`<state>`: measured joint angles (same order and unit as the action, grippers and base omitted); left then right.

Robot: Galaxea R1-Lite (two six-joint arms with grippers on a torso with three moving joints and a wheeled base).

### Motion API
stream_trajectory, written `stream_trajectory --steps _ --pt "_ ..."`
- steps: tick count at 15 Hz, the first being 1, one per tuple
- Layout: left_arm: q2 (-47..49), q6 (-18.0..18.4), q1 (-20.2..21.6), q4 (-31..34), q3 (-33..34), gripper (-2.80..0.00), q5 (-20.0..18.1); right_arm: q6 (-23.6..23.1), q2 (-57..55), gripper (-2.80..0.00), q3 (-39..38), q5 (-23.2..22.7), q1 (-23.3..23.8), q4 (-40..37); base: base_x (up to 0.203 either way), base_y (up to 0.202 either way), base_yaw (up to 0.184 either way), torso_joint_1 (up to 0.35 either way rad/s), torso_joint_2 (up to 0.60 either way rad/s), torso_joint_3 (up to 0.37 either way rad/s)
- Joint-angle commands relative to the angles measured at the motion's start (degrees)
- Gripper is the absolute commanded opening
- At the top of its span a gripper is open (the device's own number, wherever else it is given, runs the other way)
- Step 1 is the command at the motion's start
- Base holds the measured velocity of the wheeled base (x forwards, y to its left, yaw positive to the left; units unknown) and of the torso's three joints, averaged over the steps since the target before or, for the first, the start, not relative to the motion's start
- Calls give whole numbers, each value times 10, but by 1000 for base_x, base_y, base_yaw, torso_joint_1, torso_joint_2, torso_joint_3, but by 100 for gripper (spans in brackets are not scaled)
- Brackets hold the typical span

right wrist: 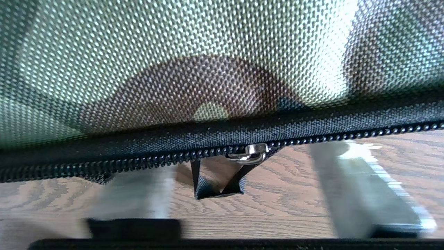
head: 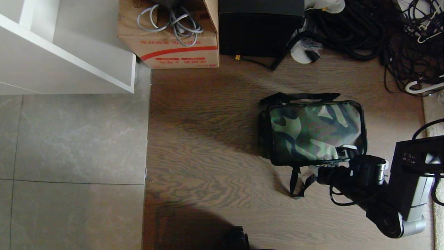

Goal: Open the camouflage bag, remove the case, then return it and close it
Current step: Open the top of the storage box

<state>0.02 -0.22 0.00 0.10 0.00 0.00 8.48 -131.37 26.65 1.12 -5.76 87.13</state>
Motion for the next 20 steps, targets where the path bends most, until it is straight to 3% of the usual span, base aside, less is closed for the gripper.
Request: stream_trajectory --steps 1,15,20 --pt "1 0 0 0 0 -280 0 0 -4 -280 1 0 -2 5 0 0 0 0 0 0" --pt "1 0 0 0 0 -280 0 -15 41 -280 -33 -12 -2 -7 0 0 0 0 0 0" --pt "1 0 0 0 0 -280 0 -50 74 -280 -41 -10 5 -26 0 0 0 0 0 0"
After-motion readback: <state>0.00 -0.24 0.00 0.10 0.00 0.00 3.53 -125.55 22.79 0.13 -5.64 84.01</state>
